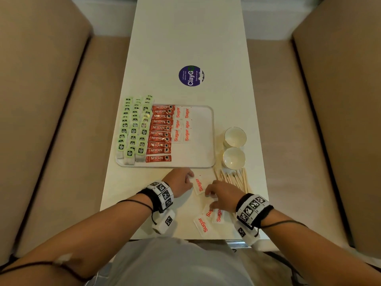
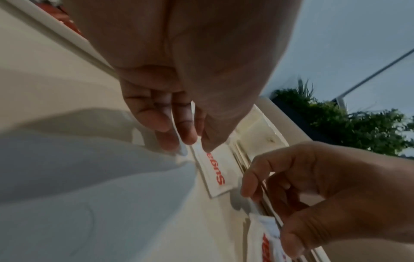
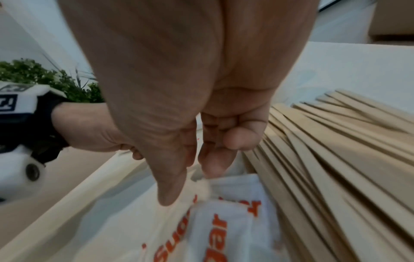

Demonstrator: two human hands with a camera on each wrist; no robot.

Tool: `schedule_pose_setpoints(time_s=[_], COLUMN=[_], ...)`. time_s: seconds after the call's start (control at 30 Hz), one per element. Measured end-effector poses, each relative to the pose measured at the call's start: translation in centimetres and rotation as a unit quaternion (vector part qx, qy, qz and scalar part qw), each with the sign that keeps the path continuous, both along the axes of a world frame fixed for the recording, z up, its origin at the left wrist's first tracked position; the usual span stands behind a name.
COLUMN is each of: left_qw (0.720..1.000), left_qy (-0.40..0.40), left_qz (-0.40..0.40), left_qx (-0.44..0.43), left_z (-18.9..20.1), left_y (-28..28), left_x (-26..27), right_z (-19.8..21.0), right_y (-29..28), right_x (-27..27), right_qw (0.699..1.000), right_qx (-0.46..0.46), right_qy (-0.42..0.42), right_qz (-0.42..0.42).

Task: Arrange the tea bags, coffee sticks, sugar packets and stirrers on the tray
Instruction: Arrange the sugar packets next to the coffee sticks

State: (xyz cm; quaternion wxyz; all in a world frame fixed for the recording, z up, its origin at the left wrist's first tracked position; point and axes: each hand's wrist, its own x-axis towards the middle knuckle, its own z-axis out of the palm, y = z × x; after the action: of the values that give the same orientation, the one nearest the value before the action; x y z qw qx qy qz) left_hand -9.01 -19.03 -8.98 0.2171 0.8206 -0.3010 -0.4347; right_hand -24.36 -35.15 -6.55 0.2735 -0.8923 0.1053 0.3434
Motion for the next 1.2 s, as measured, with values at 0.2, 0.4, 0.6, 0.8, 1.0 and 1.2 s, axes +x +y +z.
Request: schedule_pose_setpoints(time_s=[0.2,0.4,0.6,0.8,1.0,1.2], left_qw=[0.997,0.988,0.992,0.990,0.981,0.978], left_qy=[-0.064,-0.125,-0.095,-0.089,-0.135,-0.136], left_qz=[-0.037,-0.071,-0.036,-0.066,-0.119,-0.134], left_qx=[0.030,0.063,0.080,0.089,0.076,0.078], left_z=[0.1,-0.1,-0.1,0.1,0.6,0.8], left_y=[-1.3,-1.5,-1.1,-1.0,-1.9,-2.6], left_x=[-1.2,-1.5,-1.1,-1.2,-2.0,-2.3], right_z=[-1.0,-1.1,-1.0,-1.3,-1.2,-1.4], right_y=[0.9,1.9,1.5,0.3,0.8,1.3], right_x=[-1.0,-0.4,0.0,-1.6,-2.7,-2.4], right_qw=[0.998,0.997,0.998,0.997,0.994,0.994], right_qx=[-0.041,-0.059,-0.040,-0.047,-0.078,-0.086], right_qy=[0.001,-0.011,-0.009,-0.025,-0.005,-0.028], right_qz=[0.037,0.051,0.044,0.054,0.074,0.069])
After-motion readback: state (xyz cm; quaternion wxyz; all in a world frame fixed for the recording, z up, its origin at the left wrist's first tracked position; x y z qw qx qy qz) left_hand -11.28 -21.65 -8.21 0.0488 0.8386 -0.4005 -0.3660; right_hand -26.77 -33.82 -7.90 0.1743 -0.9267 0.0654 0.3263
